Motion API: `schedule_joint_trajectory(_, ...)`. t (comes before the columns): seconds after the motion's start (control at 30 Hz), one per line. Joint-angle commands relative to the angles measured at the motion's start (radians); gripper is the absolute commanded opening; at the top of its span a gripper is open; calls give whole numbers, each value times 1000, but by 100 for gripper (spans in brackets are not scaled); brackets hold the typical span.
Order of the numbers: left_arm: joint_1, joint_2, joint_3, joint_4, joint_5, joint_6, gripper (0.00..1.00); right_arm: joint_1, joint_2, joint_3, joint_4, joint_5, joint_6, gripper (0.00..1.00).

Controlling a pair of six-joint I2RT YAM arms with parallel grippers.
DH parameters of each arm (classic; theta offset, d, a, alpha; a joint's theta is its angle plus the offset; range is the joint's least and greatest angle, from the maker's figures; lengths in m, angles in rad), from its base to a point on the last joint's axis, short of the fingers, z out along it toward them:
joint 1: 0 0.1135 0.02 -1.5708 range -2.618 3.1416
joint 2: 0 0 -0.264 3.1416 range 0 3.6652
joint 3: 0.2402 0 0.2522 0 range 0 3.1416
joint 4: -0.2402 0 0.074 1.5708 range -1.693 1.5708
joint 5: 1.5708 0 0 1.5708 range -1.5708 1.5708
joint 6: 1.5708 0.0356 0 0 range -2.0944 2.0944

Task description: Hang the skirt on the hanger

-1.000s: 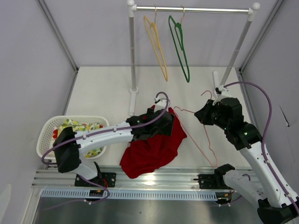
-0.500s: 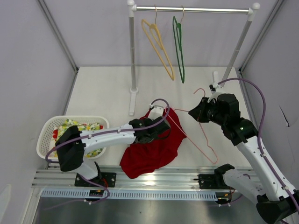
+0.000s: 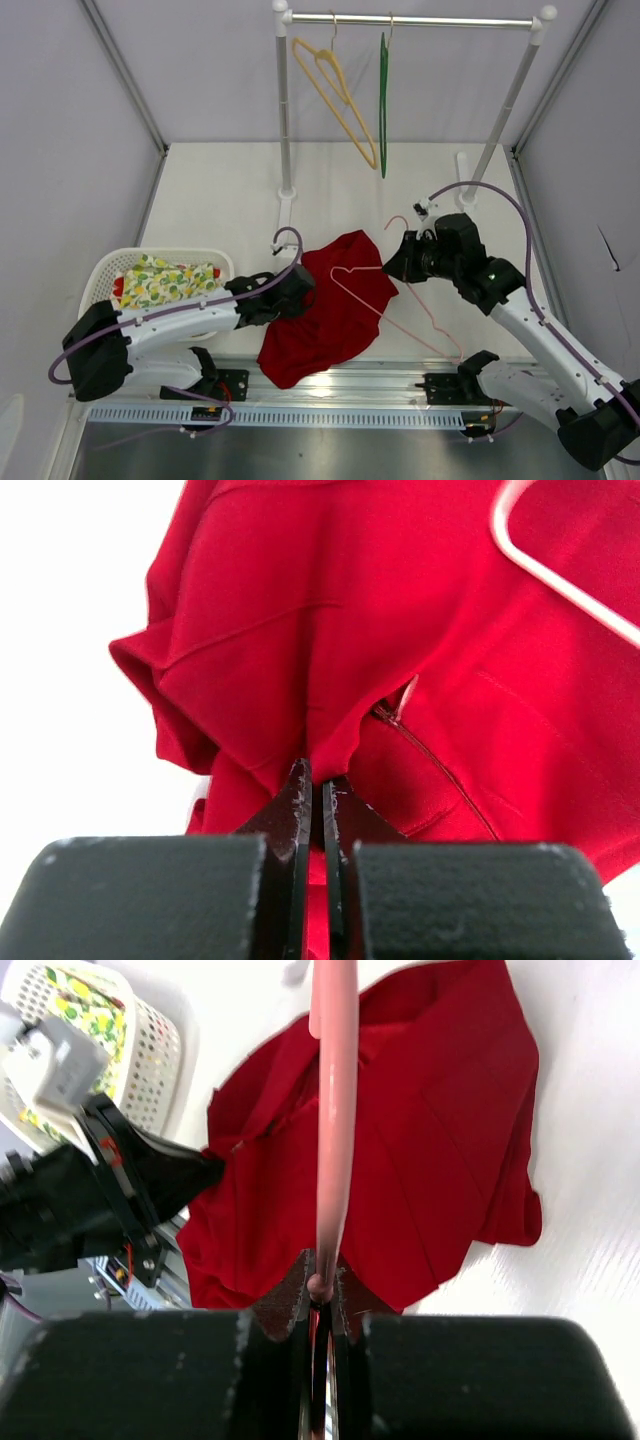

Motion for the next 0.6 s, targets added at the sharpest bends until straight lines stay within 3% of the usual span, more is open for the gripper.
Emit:
schedule_joint_trajectory(0.0,71,-83,-95,124,106,-45,0,12,-45,-40,34,-4,13,0)
schedule_joint_trajectory(0.13,105,-128,-153,225,109,-32,0,41,-62,-87,21,11,29,0)
schedule_joint_trajectory(0.4,309,-2,-127,417,247,95,0,35,-62,-101,-127,349,82,0)
schedule_joint_trajectory(0.57,369,223,104,449,310,199,0,-8,-94,-97,-162,422,108,0)
